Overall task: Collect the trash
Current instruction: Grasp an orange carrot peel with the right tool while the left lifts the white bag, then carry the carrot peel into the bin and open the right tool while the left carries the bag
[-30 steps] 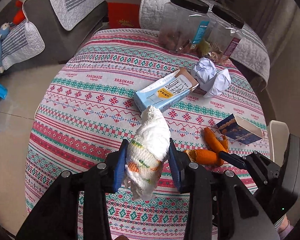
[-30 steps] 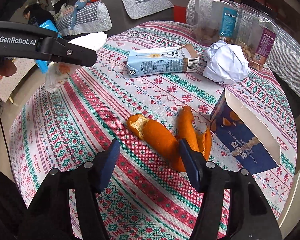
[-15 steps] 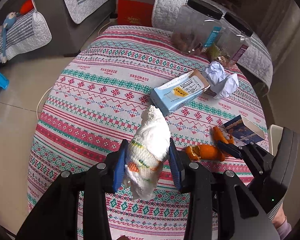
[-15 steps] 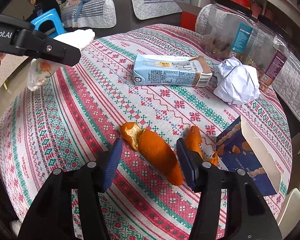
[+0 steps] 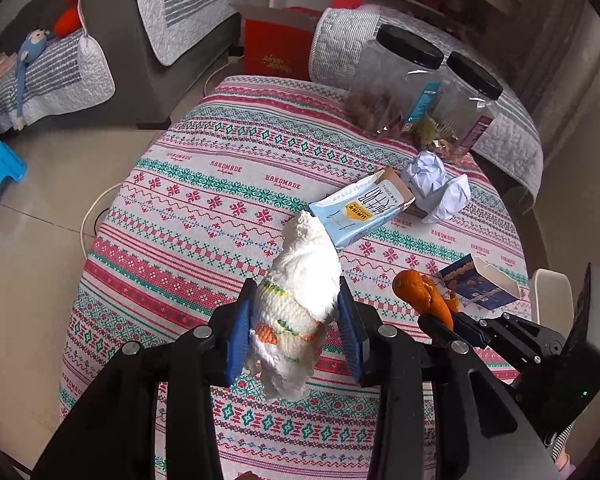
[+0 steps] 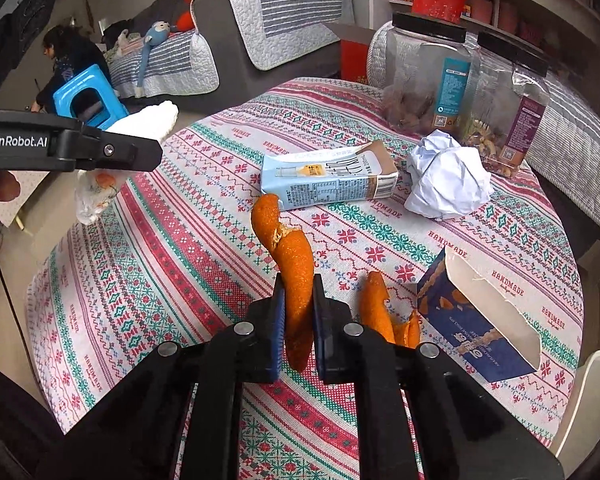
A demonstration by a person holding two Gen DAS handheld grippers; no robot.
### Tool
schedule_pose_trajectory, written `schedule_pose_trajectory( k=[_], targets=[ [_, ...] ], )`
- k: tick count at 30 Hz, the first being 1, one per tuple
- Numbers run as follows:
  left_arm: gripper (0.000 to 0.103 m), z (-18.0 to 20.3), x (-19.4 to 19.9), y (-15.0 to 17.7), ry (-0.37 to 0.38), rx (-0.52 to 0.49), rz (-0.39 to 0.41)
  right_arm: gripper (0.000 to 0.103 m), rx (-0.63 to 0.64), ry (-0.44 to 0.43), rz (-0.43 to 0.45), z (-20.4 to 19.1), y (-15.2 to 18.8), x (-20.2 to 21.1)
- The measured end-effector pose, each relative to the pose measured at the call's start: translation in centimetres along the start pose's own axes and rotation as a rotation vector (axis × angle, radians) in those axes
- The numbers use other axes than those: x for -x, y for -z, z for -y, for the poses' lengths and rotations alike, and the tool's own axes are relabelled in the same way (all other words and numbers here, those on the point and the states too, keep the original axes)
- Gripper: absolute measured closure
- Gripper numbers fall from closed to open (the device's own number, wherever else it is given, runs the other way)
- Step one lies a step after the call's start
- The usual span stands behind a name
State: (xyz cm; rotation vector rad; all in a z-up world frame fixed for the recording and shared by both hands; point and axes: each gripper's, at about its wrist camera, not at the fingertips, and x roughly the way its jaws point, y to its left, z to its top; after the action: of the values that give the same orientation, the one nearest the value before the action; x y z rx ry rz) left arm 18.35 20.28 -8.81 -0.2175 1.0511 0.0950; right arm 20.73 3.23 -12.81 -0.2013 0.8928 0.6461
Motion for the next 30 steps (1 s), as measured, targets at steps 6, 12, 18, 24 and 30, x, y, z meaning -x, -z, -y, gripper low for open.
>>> schedule_pose_trajectory(
  k=[6, 12, 18, 24, 30],
  targets=[
    [0.064, 2.0, 1.7, -0.4, 0.017, -0.02, 0.064, 0.092, -0.068, 0.03, 0.093, 1.1, -0.2, 4.4],
    [0.064, 4.8, 3.0, -0.3, 0.036, -0.06, 0.118, 0.092, -0.131, 0.095, 0.155, 3.2, 0.4, 7.5],
    [0.064, 8.1, 3.7, 0.0, 0.063, -0.111, 0.149, 0.092, -0.204, 0.162, 0.206, 6.0, 1.5, 10.4],
    [0.064, 11.5, 3.8, 0.3, 0.09, -0.158, 0.169, 0.092, -0.273, 0.248, 0.242, 8.8, 3.0, 13.3],
    [0.064, 15.5, 4.0, 0.4, 0.132, -0.203, 0.196, 0.091, -0.336, 0.353, 0.281, 11.8, 4.8, 16.2]
  ],
)
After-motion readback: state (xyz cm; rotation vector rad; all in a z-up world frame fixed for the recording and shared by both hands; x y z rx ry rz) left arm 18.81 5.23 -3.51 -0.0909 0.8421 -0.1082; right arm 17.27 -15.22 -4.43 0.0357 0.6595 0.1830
